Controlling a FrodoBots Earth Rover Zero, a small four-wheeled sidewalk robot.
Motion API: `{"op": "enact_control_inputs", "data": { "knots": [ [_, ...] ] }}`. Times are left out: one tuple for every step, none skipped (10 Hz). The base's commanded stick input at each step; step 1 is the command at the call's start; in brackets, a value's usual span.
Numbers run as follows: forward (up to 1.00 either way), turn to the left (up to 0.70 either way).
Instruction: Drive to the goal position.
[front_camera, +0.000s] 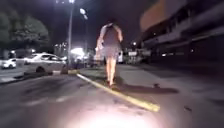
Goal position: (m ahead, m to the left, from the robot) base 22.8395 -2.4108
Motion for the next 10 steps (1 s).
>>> {"op": "enact_control_inputs", "data": {
  "knots": [
    [1.0,0.0],
    [1.0,0.0],
    [1.0,0.0],
    [1.0,0.0],
    [1.0,0.0],
    [1.0,0.0],
    [1.0,0.0],
    [1.0,-0.01],
    [1.0,-0.1],
    [1.0,-0.28]
  ]
}}
